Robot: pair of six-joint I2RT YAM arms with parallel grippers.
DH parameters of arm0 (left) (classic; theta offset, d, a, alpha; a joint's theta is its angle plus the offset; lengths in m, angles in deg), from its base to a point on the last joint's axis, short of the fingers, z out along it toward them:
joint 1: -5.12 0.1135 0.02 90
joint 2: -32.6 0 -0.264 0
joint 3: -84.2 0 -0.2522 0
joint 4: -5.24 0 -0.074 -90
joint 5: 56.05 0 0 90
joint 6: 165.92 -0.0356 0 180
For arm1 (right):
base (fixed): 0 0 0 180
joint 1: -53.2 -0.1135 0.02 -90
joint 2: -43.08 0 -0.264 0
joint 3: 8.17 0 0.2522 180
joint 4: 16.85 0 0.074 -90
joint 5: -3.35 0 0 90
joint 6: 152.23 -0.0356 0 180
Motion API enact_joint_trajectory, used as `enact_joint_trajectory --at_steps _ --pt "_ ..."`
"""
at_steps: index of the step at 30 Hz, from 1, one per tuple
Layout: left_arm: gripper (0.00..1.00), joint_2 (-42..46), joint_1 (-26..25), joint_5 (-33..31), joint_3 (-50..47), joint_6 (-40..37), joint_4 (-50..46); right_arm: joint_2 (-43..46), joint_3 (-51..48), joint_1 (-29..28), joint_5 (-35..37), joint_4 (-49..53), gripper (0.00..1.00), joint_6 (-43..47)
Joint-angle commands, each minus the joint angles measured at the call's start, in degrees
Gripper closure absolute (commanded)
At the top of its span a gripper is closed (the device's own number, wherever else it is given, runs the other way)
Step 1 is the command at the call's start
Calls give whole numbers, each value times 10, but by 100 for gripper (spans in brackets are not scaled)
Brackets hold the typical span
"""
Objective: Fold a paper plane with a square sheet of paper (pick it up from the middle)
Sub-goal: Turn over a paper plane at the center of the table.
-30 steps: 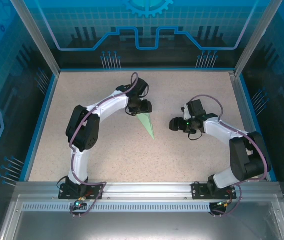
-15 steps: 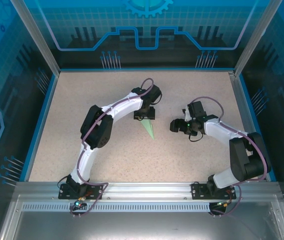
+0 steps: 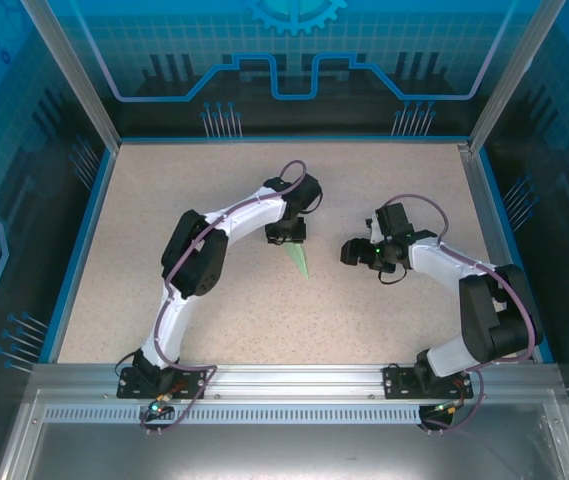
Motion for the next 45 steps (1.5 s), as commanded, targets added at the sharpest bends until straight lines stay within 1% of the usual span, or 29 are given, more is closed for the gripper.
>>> enact_joint_trajectory --at_steps 1,4,8,13,18,21,27,30,33,38,40,45 --pt "62 46 -4 0 -24 24 22 -9 2 11 -8 -2 20 -5" --pt "70 52 -4 2 -32 29 30 -12 2 11 -8 -2 21 -5" --pt "85 50 -4 4 -36 33 34 -15 5 12 -8 -1 21 -5" --pt "100 58 -3 0 -39 35 34 -16 5 12 -5 0 21 -5" --pt "100 99 -3 7 -46 31 36 -14 5 12 -2 -2 22 -5" --pt "100 142 -3 16 -60 25 46 -11 3 12 -4 -5 22 -4" --pt "100 223 -2 72 -121 -9 123 8 5 13 -2 -10 22 0" --pt "100 247 7 119 -160 -24 183 32 7 13 1 -12 22 -3" --pt "100 255 29 194 -213 -12 259 52 12 10 -8 -6 22 -13" --pt "100 235 56 319 -295 30 398 64 15 -16 -4 1 22 -44" --pt "100 222 63 363 -310 38 430 60 19 -32 -5 -1 23 -57" --pt "100 198 83 413 -350 67 494 37 45 -78 -1 -3 27 -84"
